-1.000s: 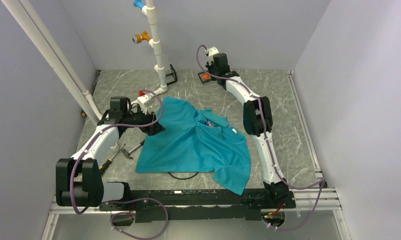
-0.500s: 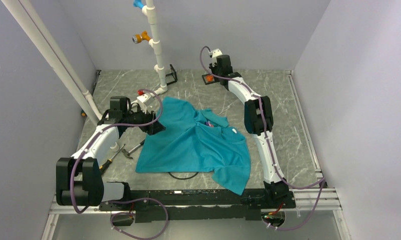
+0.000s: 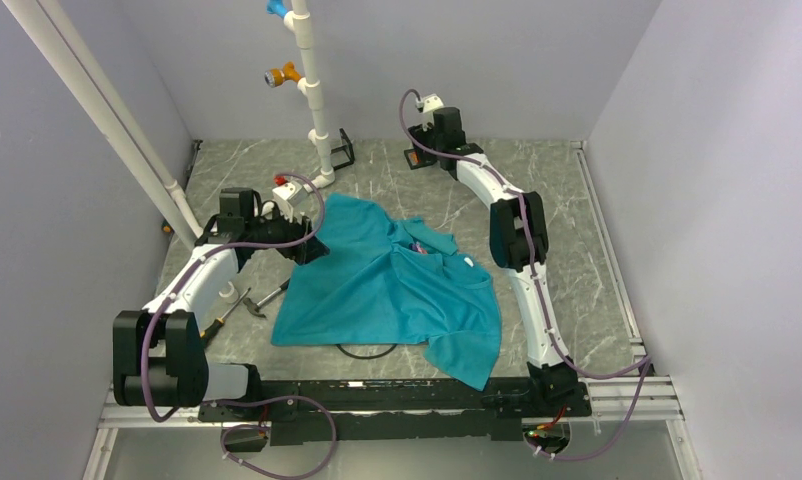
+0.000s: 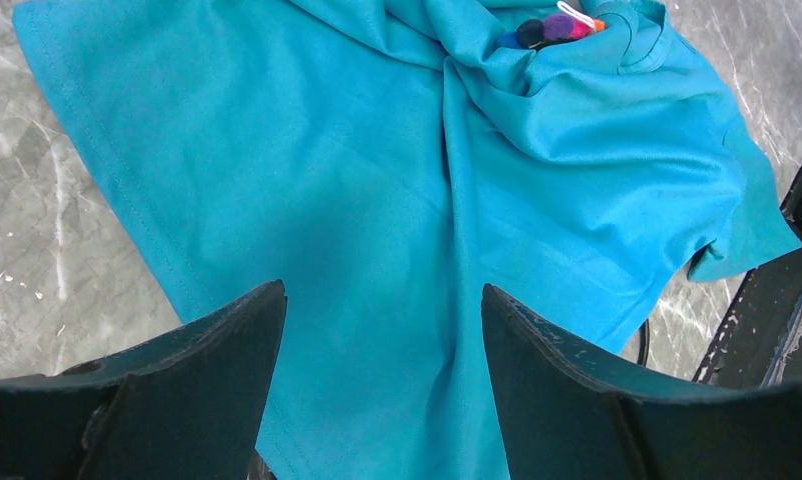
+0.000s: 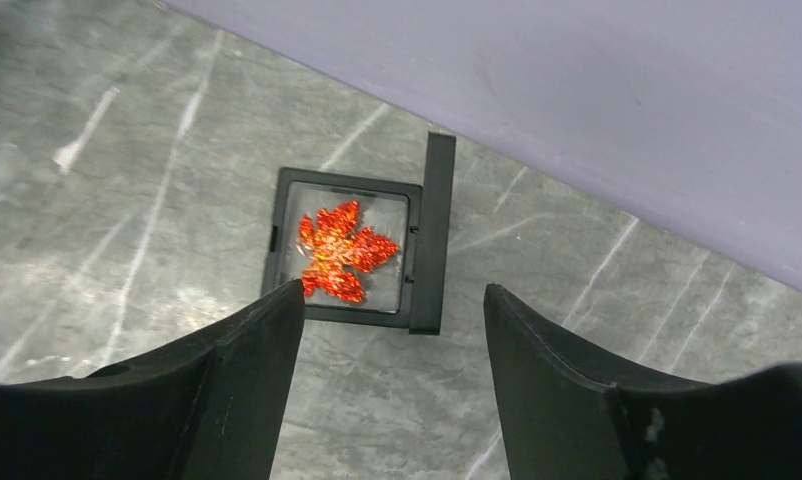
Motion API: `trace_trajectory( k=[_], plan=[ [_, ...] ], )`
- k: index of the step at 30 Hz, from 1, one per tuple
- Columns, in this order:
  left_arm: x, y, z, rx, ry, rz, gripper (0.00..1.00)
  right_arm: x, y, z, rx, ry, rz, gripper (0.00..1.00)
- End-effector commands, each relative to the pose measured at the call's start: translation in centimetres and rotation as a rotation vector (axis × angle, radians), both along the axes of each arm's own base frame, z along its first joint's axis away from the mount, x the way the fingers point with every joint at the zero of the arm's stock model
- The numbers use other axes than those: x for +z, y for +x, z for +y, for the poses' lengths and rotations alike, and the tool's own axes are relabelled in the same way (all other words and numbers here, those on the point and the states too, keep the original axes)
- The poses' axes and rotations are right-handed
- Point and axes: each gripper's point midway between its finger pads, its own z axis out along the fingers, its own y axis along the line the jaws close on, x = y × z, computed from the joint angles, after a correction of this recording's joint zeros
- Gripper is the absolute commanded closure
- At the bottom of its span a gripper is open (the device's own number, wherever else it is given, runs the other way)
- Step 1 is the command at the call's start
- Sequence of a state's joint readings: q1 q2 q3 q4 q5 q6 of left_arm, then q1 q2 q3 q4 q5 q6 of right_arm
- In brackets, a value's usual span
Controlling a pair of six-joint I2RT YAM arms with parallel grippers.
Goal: Remove the brooch from the garment
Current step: Move the brooch box to the center of the board.
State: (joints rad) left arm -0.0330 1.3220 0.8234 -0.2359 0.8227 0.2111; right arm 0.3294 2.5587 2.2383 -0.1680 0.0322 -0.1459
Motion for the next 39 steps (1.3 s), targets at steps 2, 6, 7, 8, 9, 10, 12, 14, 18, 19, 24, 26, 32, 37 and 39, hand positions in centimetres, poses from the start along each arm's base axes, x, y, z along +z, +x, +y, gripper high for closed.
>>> trace_trajectory(
  k=[2,6,7,8,9,10,12,14,18,19,24,26,32,37,39],
  plan=[
    [1.8,0.8,0.2,0.016,-0.006,-0.056,0.24,11.9,0.2,3.2,0.087,0.172,-0.202,0.30],
    [1.8,0.7,0.3,0.019,-0.002,-0.055,0.24,13.7,-0.1,6.2,0.149,0.206,-0.257,0.26],
    [1.8,0.7,0.4,0.022,-0.001,-0.054,0.24,13.9,-0.2,7.0,0.158,0.208,-0.271,0.26],
    [1.8,0.7,0.4,0.023,-0.002,-0.053,0.24,14.0,-0.3,7.9,0.173,0.214,-0.279,0.25],
    [1.8,0.7,0.4,0.024,-0.002,-0.054,0.24,13.9,-0.5,8.6,0.186,0.220,-0.278,0.23],
    [1.8,0.7,0.4,0.025,-0.002,-0.055,0.24,14.2,-0.5,9.5,0.200,0.236,-0.301,0.23],
    [1.9,0.7,0.5,0.027,-0.005,-0.056,0.24,13.8,-0.5,11.0,0.220,0.269,-0.309,0.23],
    [1.9,0.7,0.5,0.028,-0.007,-0.054,0.24,13.4,-0.3,12.2,0.233,0.315,-0.315,0.23],
    [1.7,0.5,0.6,0.025,-0.003,-0.047,0.24,12.9,0.0,13.9,0.247,0.396,-0.343,0.23],
    [1.7,0.4,0.7,0.026,-0.002,-0.048,0.24,12.7,0.0,14.3,0.249,0.404,-0.349,0.23],
    [1.6,0.4,0.9,0.032,-0.008,-0.046,0.24,11.5,-0.7,16.8,0.283,0.404,-0.374,0.23],
    [1.5,0.2,0.8,0.029,-0.011,-0.042,0.24,10.9,-0.7,17.6,0.283,0.396,-0.390,0.23],
    [1.3,0.2,0.9,0.031,-0.005,-0.039,0.24,7.8,-0.9,18.9,0.273,0.405,-0.381,0.27],
    [1.9,2.4,2.0,0.112,0.033,-0.115,0.26,8.1,-1.2,18.5,0.263,0.412,-0.362,0.27],
    [2.4,4.0,2.6,0.162,0.060,-0.147,0.26,9.2,-1.8,18.0,0.284,0.405,-0.359,0.27]
  ],
)
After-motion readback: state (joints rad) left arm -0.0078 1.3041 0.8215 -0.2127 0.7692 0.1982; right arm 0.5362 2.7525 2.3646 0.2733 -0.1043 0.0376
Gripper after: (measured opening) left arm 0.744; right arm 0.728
